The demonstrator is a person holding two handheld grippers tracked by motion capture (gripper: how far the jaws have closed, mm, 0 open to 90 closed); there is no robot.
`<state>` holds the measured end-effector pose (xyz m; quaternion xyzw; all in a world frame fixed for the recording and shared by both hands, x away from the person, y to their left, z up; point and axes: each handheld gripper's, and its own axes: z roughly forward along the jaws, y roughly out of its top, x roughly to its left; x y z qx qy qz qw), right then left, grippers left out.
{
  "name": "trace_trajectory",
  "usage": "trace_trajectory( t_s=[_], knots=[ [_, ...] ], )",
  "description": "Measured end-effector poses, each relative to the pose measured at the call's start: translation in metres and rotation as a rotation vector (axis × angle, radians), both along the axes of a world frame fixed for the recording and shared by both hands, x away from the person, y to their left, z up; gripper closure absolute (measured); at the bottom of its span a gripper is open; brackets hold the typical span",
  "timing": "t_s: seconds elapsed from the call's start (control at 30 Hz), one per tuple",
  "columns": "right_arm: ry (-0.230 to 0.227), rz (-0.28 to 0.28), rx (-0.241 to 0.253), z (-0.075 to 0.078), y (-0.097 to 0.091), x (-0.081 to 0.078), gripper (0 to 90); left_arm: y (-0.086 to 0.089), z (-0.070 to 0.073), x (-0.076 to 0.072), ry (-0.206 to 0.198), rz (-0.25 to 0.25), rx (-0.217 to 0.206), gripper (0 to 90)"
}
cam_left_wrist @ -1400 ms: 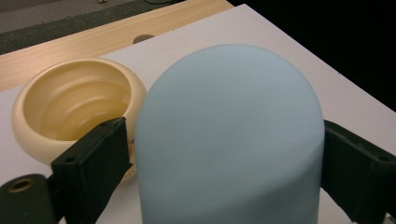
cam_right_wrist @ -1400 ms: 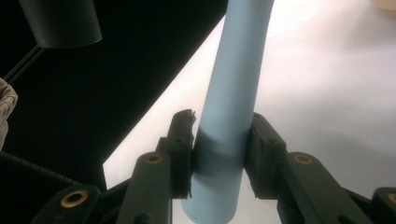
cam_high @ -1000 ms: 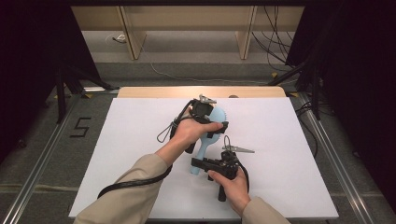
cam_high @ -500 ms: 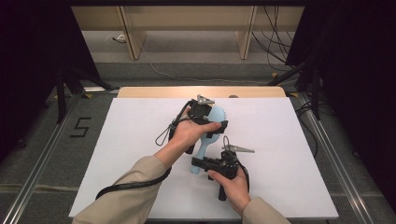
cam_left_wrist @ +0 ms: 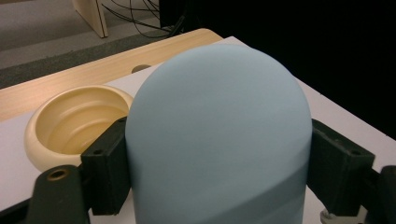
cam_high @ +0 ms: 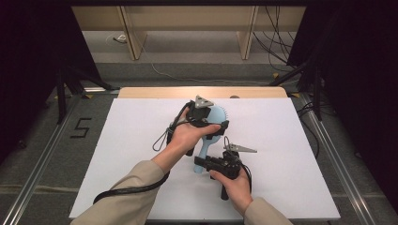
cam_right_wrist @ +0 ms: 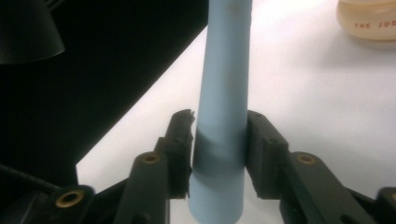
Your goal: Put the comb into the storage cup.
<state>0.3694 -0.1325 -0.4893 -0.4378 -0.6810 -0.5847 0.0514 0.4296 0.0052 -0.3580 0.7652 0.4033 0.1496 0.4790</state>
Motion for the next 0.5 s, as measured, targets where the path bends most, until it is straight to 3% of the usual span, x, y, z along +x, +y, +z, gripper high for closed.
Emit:
trace_trajectory(
  t_s=[0.2,0.23,0.33,0.5],
  knots=[
    [-0.042,-0.025,-0.052,0.002,0.001,0.001,54.8,0.003,-0.001,-0.002,-0.021,0.002,-0.01,19.6],
    [-0.055,-0.036,-0.073,0.003,0.0,0.001,49.5,0.003,-0.001,-0.003,-0.025,0.002,-0.013,19.7],
    [-0.097,-0.05,-0.118,0.006,0.0,0.002,41.8,0.004,-0.002,-0.006,-0.058,0.01,-0.047,19.6],
    [-0.155,-0.076,-0.168,0.012,-0.002,0.003,32.4,0.006,-0.004,-0.007,-0.1,0.027,-0.05,19.7]
  ],
)
